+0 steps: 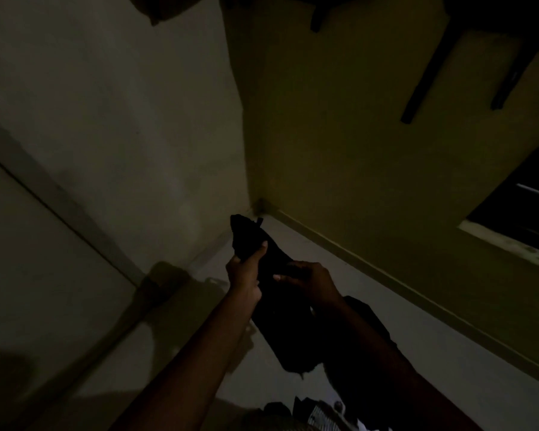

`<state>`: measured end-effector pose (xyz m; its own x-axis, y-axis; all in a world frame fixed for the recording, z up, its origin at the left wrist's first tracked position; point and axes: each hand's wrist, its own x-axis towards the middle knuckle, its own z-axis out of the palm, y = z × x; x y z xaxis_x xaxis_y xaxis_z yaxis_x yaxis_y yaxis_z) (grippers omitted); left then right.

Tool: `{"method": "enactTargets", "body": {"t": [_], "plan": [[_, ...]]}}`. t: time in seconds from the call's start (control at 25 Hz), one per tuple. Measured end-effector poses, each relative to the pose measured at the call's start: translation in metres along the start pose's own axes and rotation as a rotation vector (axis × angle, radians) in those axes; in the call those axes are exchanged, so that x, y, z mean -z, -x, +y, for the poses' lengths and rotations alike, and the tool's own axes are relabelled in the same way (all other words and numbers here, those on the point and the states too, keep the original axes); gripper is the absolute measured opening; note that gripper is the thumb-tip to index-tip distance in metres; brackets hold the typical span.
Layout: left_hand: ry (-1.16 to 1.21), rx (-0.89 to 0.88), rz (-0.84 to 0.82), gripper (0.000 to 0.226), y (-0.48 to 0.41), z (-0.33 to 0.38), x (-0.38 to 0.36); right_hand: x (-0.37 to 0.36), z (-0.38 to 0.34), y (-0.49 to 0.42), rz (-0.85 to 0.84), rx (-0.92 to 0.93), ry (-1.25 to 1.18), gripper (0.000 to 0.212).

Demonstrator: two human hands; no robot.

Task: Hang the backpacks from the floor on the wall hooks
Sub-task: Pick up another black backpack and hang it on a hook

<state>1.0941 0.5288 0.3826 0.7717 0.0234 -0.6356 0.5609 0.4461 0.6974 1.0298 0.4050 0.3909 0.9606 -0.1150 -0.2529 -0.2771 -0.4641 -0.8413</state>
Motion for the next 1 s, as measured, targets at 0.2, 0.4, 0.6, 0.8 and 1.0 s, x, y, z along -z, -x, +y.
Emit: {"method": "enactTargets", "body": {"t": [0.2, 0.4, 0.6, 0.8, 1.0], "plan": [[-0.147, -0.057, -0.064, 0.062, -0.007, 0.009, 0.015, 0.004, -0.011, 0.009, 0.236, 0.025, 0.135, 0.030], [-0.414, -0.148, -0.128, 0.050, -0.001, 0.002, 0.022, -0.013, -0.044, -0.006, 0.292, 0.059, -0.122, 0.041], [-0.561, -0.331, -0.188, 0.068, 0.009, 0.018, 0.022, -0.020, -0.050, -0.029, 0.513, 0.154, -0.250, 0.013], [-0.746, -0.186, -0.281, 0.048, 0.002, 0.050, 0.021, -0.027, -0.035, -0.061, 0.365, -0.058, -0.345, 0.024], [-0.941, -0.489, -0.223, 0.026, -0.016, 0.076, 0.016, -0.031, -0.018, -0.090, 0.285, -0.126, -0.269, 0.021]]}}
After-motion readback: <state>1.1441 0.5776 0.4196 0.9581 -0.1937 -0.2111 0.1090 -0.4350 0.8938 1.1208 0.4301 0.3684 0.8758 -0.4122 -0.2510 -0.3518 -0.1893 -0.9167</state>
